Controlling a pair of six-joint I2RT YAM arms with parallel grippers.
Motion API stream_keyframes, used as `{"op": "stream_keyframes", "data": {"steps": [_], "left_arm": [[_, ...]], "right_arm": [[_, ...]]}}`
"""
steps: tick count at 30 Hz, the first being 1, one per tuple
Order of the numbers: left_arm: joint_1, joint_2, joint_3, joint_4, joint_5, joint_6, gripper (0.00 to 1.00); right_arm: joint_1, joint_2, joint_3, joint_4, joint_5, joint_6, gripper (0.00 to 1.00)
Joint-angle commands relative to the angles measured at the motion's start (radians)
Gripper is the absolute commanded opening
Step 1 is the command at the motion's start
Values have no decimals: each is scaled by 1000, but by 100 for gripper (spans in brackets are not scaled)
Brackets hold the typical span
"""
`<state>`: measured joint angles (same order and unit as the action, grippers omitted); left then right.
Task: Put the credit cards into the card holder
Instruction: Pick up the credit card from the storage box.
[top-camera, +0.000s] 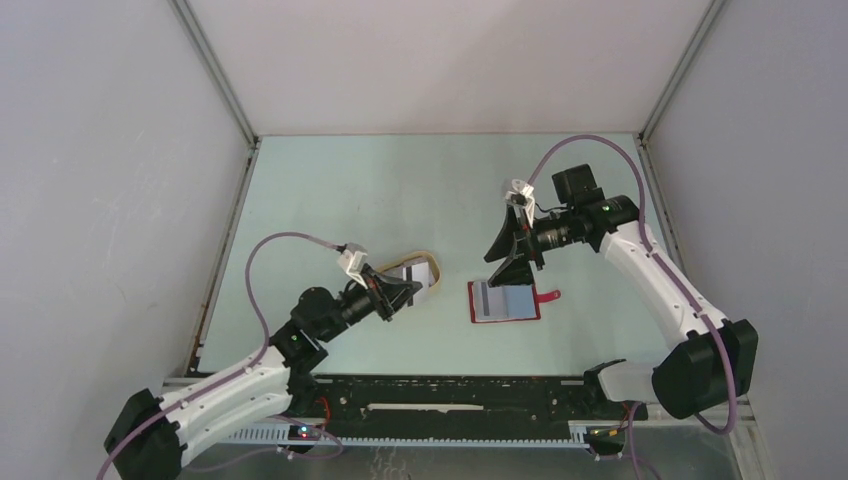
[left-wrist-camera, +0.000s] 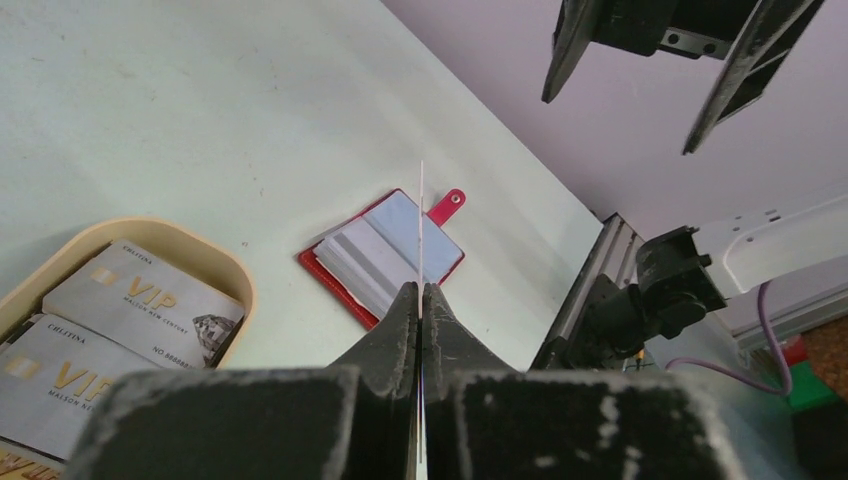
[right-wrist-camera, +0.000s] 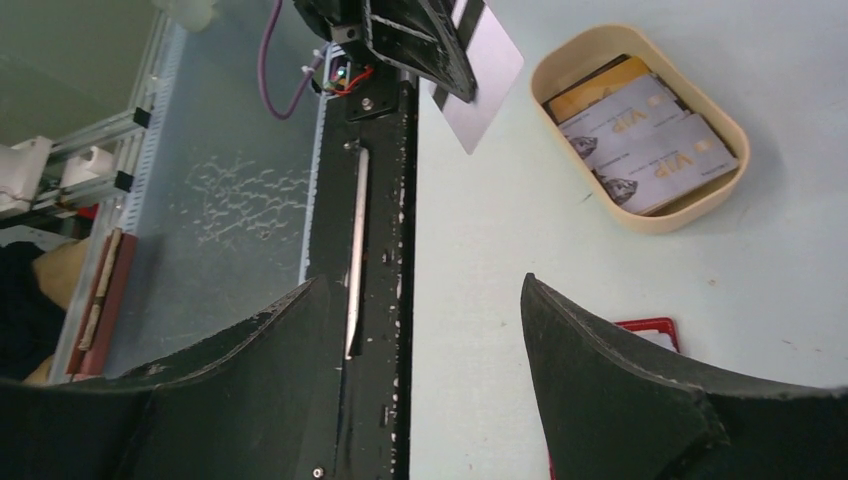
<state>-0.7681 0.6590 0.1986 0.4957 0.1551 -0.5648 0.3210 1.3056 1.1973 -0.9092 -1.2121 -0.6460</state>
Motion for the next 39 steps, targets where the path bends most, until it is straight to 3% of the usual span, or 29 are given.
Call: {"op": "stream_keyframes", "data": {"steps": [1,6,18,39], "left_arm": [[-44,84,3,158,-78,53,0],[-67,186,-2,284,-77,56,0],[-88,351,31,492,36,-6,0],[-97,654,61,893,165,-193,0]], "right_arm": [[1,20,-1,-31,-75,-28,79],[11,21,-5,26,-41,41,78],[66,73,-100,343,-17,379,76],[79,98,-102,373,-42,402,71]]}}
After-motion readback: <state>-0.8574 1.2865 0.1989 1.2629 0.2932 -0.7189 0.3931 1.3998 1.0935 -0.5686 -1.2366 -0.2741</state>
